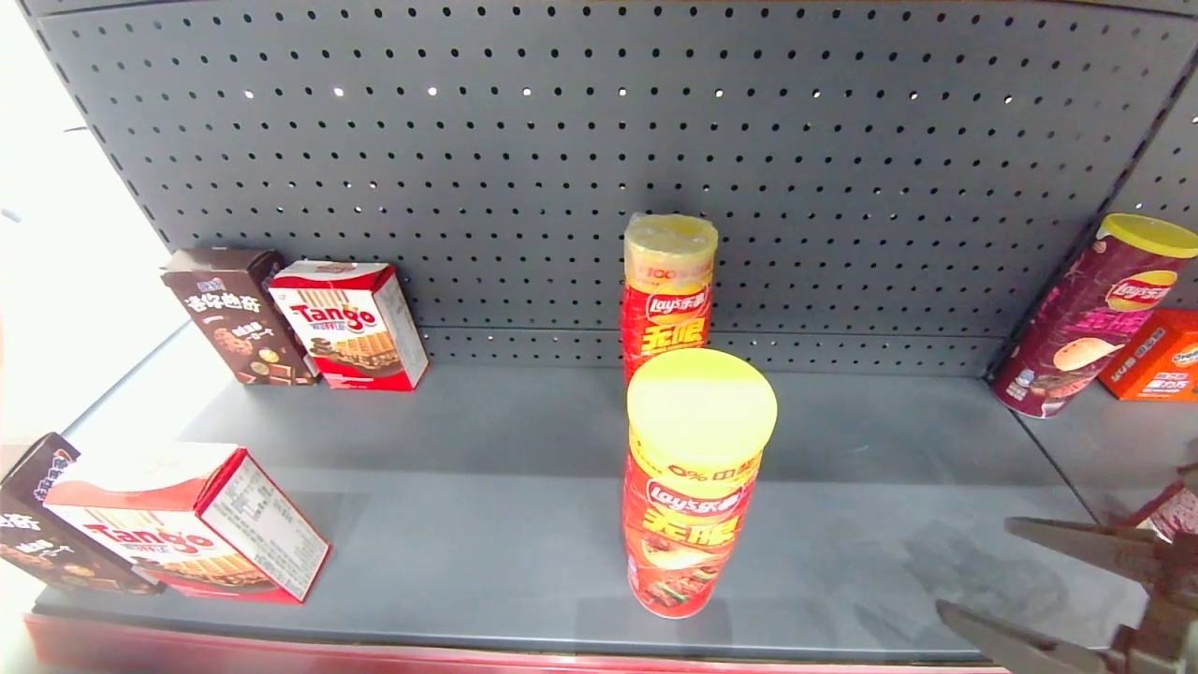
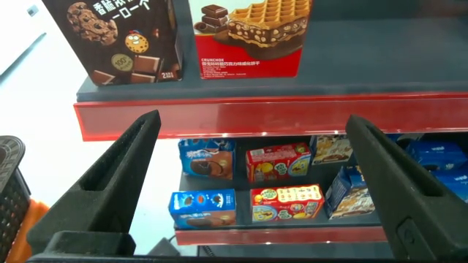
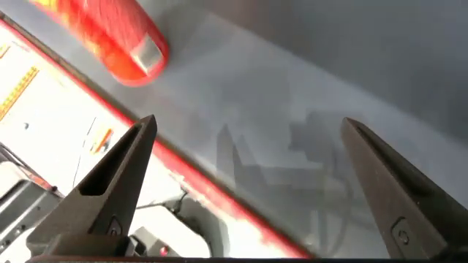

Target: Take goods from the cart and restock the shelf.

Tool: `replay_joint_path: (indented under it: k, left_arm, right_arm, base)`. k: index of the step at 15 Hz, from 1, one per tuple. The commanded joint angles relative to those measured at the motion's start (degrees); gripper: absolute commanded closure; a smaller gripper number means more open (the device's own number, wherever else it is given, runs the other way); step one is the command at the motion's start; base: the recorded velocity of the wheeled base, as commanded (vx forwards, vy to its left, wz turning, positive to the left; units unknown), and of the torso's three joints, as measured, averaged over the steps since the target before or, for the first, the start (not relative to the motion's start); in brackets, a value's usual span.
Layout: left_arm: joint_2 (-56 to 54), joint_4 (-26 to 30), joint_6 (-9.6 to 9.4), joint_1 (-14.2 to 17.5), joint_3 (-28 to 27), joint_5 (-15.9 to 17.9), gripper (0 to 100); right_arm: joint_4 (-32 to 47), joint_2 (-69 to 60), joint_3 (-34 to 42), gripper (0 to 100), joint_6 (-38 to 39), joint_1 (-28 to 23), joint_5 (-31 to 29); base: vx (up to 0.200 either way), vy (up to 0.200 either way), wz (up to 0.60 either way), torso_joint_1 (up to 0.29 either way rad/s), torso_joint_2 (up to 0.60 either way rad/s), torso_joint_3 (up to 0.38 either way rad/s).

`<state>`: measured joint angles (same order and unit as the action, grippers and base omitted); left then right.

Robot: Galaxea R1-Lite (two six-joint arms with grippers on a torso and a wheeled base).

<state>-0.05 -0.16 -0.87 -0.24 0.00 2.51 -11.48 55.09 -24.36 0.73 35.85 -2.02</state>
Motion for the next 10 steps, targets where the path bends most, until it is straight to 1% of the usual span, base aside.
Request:
replay_joint_path:
  k: [1, 2, 4, 5, 7, 8, 9, 10]
  left_arm:
    - [0.14, -0.02, -0.01, -0.02, 0.0, 0.04, 0]
    - [0.14, -0.02, -0.1, -0.02, 0.0, 0.04, 0]
    - [0.14, -0.02, -0.1, -0.02, 0.0, 0.13, 0]
    - [0.14, -0.02, -0.1, -0.02, 0.0, 0.13, 0]
    - [0.05, -0.02, -0.01, -0.02, 0.0, -0.05, 0]
    - [0.05, -0.02, 0.07, -0.02, 0.0, -0.05, 0]
    - [0.05, -0.02, 0.07, -0.02, 0.0, -0.05, 0]
    - [0.05, -0.02, -0.01, -0.02, 0.0, -0.05, 0]
  right_arm:
    - [0.23, -16.24, 8.54, 0, -0.12, -1.84, -0.7]
    - [0.5, -25.91, 13.28, 0, -0.12, -1.93, -1.58]
    - [0.59, -34.7, 16.53, 0, -0.03, -2.63, -1.4]
    - [0.59, -36.98, 17.68, 0, -0.03, -2.54, -0.96]
    - [0.85, -48.32, 23.21, 0, 0.24, -2.54, -1.14]
    - [3.31, -53.6, 24.36, 0, 0.32, -2.63, -1.14]
    - [12.27, -55.09, 24.27, 0, 0.06, -2.54, -0.96]
    - [12.54, -55.09, 23.74, 0, 0.67, -2.72, -0.96]
  base:
    - [0.0, 0.0, 0.0, 0.0, 0.0, 0.0]
    - [0.0, 0.0, 0.0, 0.0, 0.0, 0.0]
    - [0.0, 0.0, 0.0, 0.0, 0.0, 0.0]
    - [0.0, 0.0, 0.0, 0.0, 0.0, 0.0]
    - [0.0, 0.0, 0.0, 0.0, 0.0, 0.0]
    - [0.0, 0.0, 0.0, 0.0, 0.0, 0.0]
    - [0.0, 0.0, 0.0, 0.0, 0.0, 0.0]
    - [0.0, 0.0, 0.0, 0.0, 0.0, 0.0]
